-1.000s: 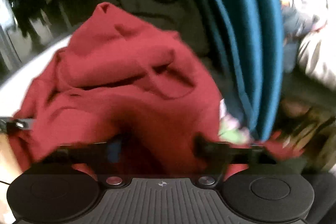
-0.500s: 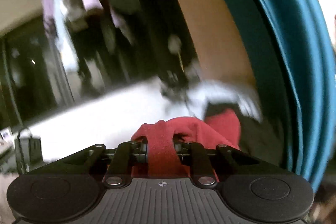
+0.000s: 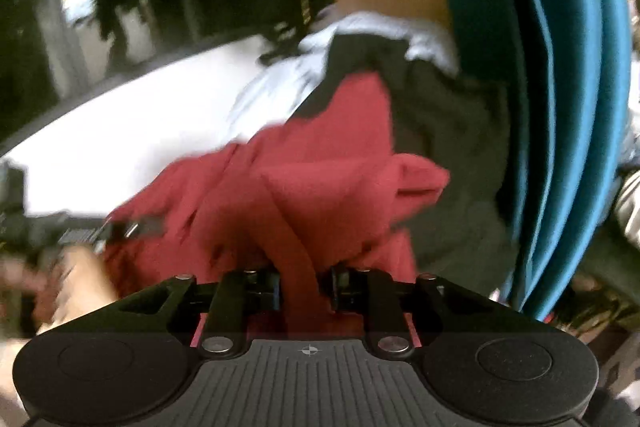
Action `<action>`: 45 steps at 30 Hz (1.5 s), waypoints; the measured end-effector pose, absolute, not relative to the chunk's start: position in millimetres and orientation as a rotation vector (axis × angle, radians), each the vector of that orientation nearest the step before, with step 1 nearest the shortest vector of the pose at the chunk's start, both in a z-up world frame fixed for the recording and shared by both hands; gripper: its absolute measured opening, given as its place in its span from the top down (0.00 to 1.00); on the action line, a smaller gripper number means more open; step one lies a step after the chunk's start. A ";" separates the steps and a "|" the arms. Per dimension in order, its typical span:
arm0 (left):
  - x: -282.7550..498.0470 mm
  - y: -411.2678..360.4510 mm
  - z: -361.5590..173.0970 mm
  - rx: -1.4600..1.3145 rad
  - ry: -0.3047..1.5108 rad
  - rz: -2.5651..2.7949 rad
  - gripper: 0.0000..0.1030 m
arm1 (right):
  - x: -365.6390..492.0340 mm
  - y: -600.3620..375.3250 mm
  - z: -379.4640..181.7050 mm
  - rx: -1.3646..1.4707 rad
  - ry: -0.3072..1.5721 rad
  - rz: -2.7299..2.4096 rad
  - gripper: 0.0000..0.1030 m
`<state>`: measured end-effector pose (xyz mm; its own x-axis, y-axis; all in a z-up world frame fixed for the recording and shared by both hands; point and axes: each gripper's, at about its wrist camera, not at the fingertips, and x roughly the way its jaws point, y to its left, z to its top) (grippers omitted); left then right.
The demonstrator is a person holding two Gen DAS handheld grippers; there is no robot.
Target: Fold clothes
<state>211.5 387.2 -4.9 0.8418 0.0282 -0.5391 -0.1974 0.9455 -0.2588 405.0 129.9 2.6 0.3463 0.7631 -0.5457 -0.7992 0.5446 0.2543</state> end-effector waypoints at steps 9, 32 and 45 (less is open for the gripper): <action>215.6 387.7 -11.0 -0.317 0.591 0.103 0.88 | 343.7 122.9 -20.3 -0.341 0.690 1.063 0.58; 201.4 384.3 -7.8 -0.317 0.594 0.081 0.88 | 293.7 137.0 -48.0 -0.646 0.481 0.993 0.95; 199.4 388.6 -11.7 -0.353 0.608 0.077 0.88 | 283.2 137.2 -50.3 -0.808 0.482 1.087 0.38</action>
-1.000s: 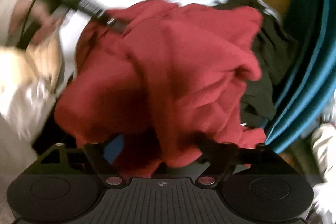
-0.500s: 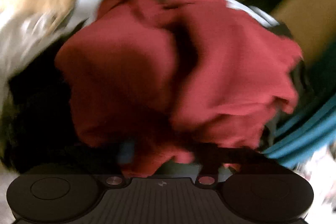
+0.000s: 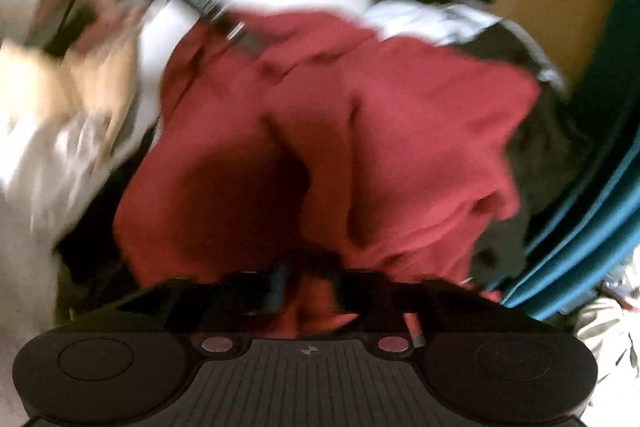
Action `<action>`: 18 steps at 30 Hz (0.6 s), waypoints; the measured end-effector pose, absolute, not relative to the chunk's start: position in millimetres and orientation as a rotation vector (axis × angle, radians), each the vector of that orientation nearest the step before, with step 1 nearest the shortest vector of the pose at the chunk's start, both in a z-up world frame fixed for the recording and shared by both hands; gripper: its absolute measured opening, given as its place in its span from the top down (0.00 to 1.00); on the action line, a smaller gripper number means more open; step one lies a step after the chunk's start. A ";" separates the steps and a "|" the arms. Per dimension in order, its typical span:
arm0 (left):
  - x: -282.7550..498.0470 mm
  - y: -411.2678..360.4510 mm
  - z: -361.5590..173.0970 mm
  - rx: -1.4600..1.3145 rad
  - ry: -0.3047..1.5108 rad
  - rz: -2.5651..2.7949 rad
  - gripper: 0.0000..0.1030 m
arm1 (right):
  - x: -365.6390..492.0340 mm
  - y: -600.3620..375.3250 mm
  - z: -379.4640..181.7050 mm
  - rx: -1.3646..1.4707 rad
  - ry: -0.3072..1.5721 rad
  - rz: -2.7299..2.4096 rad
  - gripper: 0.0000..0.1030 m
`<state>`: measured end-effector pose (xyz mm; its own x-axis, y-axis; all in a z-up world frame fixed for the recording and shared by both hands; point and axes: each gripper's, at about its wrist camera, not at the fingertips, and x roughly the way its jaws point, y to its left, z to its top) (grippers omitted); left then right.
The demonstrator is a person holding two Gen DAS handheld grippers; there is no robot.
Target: Fold clothes
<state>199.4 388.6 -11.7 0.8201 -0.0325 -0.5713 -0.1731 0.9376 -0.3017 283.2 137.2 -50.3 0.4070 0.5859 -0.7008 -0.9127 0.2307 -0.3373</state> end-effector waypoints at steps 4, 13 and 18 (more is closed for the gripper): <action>199.5 388.0 -14.2 -0.358 0.619 0.078 0.88 | 253.6 134.5 -77.2 -0.949 0.352 1.061 0.01; 202.6 382.8 -15.2 -0.348 0.641 0.081 0.88 | 237.2 141.5 -120.4 -1.221 0.226 1.024 0.01; 200.0 381.8 -11.8 -0.345 0.633 0.081 0.88 | 252.7 151.8 -86.0 -1.008 0.296 1.014 0.69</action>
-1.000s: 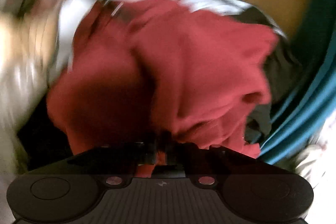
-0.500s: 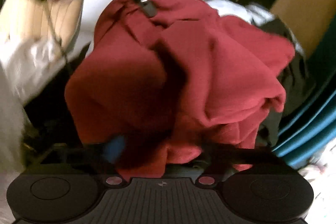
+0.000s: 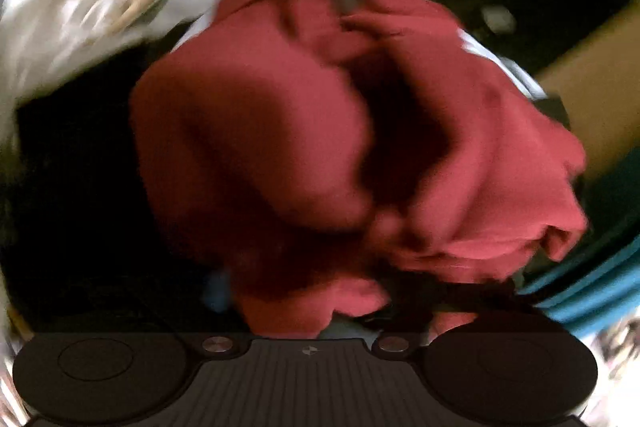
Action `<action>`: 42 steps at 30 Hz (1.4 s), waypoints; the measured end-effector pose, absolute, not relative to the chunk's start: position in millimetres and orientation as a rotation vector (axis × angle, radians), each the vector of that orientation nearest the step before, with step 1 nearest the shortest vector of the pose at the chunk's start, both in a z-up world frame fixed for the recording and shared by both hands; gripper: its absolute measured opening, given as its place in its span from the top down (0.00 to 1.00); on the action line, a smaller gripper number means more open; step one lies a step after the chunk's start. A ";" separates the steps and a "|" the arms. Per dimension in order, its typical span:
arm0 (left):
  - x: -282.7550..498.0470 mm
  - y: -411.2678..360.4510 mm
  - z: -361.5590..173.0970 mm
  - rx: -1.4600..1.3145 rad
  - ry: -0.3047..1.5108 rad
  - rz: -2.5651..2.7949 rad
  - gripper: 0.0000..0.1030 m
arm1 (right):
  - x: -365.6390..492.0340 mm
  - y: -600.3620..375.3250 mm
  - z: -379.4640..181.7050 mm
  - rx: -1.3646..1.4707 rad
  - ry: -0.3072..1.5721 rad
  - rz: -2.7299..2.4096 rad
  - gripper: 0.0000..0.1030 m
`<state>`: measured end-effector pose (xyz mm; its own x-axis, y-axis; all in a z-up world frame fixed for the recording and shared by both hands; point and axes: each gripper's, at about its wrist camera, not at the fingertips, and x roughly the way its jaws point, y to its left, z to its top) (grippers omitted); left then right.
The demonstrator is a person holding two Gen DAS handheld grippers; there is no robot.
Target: Fold clothes
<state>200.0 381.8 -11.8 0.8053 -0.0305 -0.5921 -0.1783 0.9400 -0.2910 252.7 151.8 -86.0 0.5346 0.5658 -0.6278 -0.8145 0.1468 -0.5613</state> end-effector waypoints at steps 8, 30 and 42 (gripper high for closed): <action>193.5 379.7 8.4 -0.330 0.539 0.073 0.88 | 307.2 126.9 15.8 -0.354 0.401 1.056 0.92; 217.2 347.8 -24.4 -0.252 0.634 -0.133 0.39 | 386.5 114.7 24.3 -0.099 0.497 0.680 0.06; 238.1 340.4 -42.2 -0.289 0.694 -0.152 0.27 | 408.1 111.8 -29.2 0.251 0.811 0.753 0.19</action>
